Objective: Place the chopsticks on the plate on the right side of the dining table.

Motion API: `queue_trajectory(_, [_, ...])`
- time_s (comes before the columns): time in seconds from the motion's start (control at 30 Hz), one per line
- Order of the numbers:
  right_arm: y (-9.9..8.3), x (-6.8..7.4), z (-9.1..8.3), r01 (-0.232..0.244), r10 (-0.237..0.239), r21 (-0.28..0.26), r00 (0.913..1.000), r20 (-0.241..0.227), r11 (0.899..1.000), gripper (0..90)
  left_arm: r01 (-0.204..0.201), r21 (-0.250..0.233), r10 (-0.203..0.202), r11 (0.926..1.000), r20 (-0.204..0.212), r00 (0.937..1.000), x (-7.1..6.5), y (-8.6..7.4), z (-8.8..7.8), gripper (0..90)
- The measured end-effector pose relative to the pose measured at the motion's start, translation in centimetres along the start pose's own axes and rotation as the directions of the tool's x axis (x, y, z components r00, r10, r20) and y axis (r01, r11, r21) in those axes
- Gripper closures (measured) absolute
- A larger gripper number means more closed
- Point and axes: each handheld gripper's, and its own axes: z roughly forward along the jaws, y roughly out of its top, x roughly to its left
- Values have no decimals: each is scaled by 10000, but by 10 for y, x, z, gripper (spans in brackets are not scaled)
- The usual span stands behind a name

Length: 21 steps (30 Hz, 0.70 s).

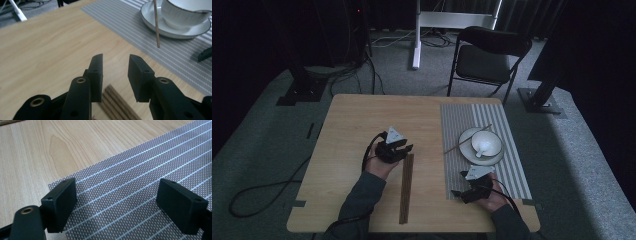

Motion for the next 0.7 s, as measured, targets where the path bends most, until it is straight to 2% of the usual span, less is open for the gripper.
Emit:
queue_trajectory(0.3, [0, 0, 0, -18, 18, -11, 10000, -10, 10000, 159, 327, 198, -328, 9993, 35, 9995, -2, -26, -6, 645])
queue_trajectory(0.7, [0, 0, 0, -40, 40, -12, 10000, -46, 10000, 159, 420, 454, -425, 9981, 98, 9990, -9, -52, -17, 626])
